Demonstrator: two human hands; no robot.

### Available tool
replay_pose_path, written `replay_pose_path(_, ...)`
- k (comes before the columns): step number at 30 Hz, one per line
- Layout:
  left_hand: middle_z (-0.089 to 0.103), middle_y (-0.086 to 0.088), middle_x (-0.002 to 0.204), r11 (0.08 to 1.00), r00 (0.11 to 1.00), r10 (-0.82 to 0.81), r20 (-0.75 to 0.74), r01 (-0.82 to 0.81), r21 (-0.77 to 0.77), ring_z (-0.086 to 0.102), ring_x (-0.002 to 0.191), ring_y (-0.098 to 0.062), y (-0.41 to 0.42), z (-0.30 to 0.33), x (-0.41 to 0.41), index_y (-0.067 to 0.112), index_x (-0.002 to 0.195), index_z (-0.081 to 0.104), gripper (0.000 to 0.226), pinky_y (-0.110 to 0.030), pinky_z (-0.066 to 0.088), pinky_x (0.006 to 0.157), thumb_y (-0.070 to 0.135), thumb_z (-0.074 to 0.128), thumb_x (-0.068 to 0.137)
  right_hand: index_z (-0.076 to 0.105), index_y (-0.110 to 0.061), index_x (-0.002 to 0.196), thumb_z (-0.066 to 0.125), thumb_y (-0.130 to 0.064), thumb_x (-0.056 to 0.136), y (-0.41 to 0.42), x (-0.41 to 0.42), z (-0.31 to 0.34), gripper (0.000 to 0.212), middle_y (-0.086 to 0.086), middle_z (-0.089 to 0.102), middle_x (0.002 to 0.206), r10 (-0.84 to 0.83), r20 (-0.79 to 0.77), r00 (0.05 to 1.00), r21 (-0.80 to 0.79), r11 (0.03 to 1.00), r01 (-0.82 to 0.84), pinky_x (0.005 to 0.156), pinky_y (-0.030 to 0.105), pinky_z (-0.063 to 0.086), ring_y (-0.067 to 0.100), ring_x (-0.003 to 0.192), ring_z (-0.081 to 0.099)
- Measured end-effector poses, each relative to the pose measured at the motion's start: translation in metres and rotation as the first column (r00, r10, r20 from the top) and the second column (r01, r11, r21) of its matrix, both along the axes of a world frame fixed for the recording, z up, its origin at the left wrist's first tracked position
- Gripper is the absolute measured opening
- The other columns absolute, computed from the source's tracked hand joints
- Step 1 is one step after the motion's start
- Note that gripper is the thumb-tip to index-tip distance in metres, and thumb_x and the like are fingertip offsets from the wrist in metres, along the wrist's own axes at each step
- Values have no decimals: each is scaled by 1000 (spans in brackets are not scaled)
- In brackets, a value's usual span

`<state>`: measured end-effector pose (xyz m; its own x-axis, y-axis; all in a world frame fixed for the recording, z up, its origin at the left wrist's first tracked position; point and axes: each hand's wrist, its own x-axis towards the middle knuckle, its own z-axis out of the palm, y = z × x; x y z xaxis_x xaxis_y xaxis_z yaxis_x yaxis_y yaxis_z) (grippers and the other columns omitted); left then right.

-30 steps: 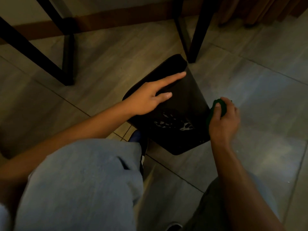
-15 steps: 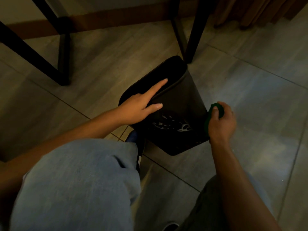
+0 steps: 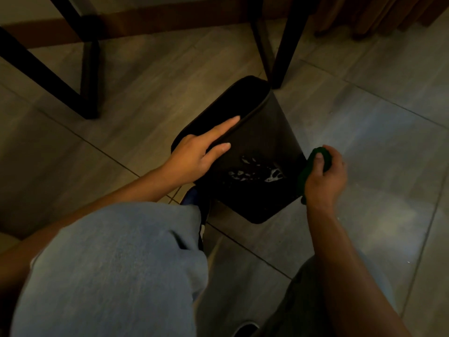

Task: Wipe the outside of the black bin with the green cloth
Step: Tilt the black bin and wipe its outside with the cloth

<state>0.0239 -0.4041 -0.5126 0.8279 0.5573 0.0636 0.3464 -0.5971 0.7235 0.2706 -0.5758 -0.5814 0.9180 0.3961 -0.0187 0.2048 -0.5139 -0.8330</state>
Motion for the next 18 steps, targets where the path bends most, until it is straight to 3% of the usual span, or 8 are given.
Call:
replay_pose_path(2, 34, 15, 161, 1000, 1000, 4, -7, -4, -13, 59, 128, -21, 6, 5, 8, 35, 158, 25, 55, -38, 51, 105, 31, 45, 107, 63, -14, 137, 55, -21, 106, -1, -1, 2, 33, 12, 60, 135, -1, -6, 1000, 17, 1000, 1, 98, 16, 39, 11, 116, 55)
replay_pose_path(6, 34, 17, 161, 999, 999, -20, -34, 19, -46, 54, 133, -9, 20, 9, 22, 38, 157, 25, 54, -37, 49, 107, 28, 43, 108, 64, -15, 135, 56, -20, 105, -2, 0, 1, 32, 11, 63, 134, -1, -33, 999, 20, 1000, 1, 103, 27, 46, 18, 120, 60)
replay_pose_path(10, 41, 16, 157, 998, 996, -57, -72, 55, -20, 67, 112, -32, 20, 6, 29, 46, 156, 22, 54, -50, 54, 95, 34, 41, 106, 63, -19, 136, 55, -22, 105, 0, -1, -4, 32, 7, 62, 133, 14, -55, 998, -5, 1000, -14, 104, 29, 45, 18, 120, 59)
replay_pose_path(12, 42, 17, 156, 999, 996, -48, -75, 47, -13, 66, 112, -36, 20, 5, 30, 46, 155, 22, 54, -52, 54, 94, 35, 41, 105, 64, -19, 135, 56, -22, 105, 1, -3, -6, 31, 7, 63, 132, 27, -48, 998, -10, 1000, -27, 104, 30, 45, 17, 118, 59)
replay_pose_path(16, 37, 10, 160, 997, 997, 43, -67, -48, -68, 48, 139, -13, 19, 4, 31, 34, 157, 28, 54, -31, 42, 114, 23, 45, 107, 64, -23, 134, 55, -25, 105, 2, -1, -11, 30, 5, 64, 131, 55, -78, 995, -38, 998, -58, 103, 32, 47, 15, 115, 59)
replay_pose_path(18, 36, 9, 161, 992, 997, 58, -43, -62, -111, 48, 138, -10, 17, 3, 29, 32, 158, 29, 55, -32, 41, 115, 20, 46, 106, 64, -25, 133, 55, -26, 106, -1, 5, -13, 29, 4, 66, 131, 35, -148, 988, -32, 999, -40, 106, 38, 50, 19, 118, 61)
